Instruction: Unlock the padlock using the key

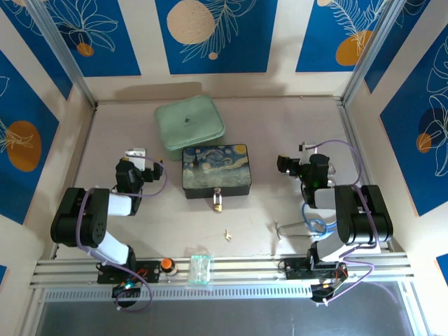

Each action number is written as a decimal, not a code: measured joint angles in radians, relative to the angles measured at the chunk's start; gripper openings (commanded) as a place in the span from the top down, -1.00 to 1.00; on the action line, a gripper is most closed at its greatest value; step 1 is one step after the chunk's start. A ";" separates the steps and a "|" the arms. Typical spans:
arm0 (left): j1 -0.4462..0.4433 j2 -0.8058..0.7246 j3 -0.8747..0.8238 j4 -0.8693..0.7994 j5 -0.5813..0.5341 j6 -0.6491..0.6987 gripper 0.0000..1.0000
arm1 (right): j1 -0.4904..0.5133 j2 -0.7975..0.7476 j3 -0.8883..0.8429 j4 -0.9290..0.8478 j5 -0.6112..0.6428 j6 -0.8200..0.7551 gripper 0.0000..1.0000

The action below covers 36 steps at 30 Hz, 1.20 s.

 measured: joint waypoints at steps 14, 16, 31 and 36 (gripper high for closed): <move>0.000 0.000 0.000 -0.012 0.011 0.000 -0.99 | -0.002 0.000 0.000 0.000 -0.020 0.000 -0.98; 0.000 0.000 0.000 -0.012 0.011 0.000 -0.99 | -0.003 0.000 0.000 0.000 -0.022 0.000 -0.98; 0.000 0.000 0.003 -0.013 0.011 0.000 -0.99 | -0.003 0.000 0.000 0.000 -0.022 0.000 -0.98; 0.000 0.000 0.003 -0.012 0.010 0.000 -0.99 | -0.003 0.000 0.000 0.000 -0.023 0.000 -0.98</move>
